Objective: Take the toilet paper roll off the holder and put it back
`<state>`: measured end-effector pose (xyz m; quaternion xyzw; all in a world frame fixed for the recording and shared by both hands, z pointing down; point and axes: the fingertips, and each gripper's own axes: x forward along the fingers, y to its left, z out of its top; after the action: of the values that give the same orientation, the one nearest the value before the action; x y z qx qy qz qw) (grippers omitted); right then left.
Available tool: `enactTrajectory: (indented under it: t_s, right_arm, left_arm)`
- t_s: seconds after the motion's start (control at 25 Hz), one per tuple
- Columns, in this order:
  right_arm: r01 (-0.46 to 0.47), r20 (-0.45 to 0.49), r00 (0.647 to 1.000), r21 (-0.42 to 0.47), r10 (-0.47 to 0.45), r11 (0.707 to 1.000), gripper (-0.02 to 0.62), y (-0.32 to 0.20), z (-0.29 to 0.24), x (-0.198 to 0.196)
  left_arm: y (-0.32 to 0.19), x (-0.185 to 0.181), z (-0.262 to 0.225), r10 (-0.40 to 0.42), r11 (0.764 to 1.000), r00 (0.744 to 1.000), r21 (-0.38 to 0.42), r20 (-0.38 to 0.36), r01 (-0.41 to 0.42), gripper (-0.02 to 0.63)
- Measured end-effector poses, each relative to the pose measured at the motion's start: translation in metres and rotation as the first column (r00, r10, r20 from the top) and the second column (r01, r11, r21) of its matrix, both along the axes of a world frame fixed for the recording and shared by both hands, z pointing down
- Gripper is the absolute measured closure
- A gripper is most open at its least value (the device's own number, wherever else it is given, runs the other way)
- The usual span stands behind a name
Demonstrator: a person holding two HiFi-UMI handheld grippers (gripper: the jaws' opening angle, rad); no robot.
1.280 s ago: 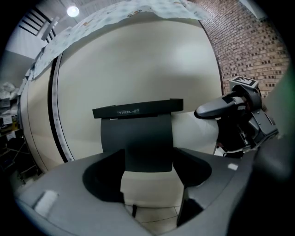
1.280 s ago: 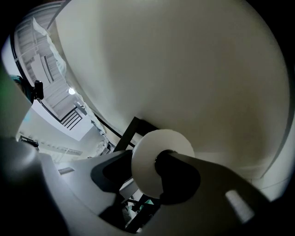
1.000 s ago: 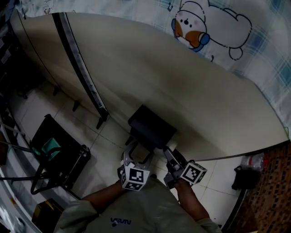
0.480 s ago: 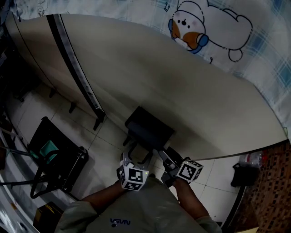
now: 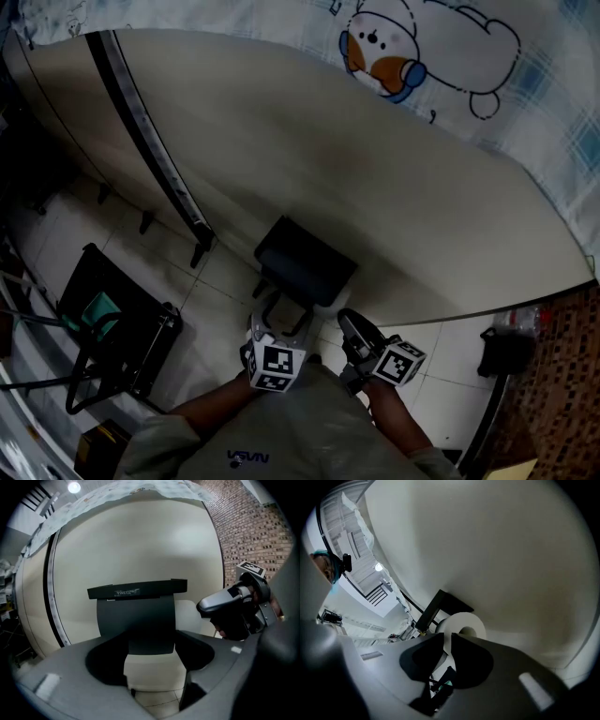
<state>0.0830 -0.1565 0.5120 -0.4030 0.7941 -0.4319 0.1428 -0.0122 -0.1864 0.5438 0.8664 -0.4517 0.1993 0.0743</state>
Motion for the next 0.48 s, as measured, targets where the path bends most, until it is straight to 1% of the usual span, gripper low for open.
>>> enactTrajectory:
  t_s: [0.08,0.24,0.48]
  right_arm:
    - [-0.004,-0.015,1.0,0.014,0.005,1.0,0.569,-0.002,-0.002,-0.002]
    - [0.001,-0.044,0.999,0.041,0.001,0.999,0.568,-0.008,-0.008,-0.008]
    - [0.036,-0.069,0.997,0.044,-0.033,0.998,0.568,-0.018,-0.005,-0.029]
  left_arm:
    - [0.0,0.001,0.0,0.001,1.0,1.0,0.002,-0.01,-0.001,0.288]
    - [0.002,0.001,0.001,0.001,1.0,1.0,-0.004,-0.023,-0.001,0.294]
    - [0.006,-0.001,0.001,0.006,1.0,1.0,-0.006,-0.031,-0.006,0.301]
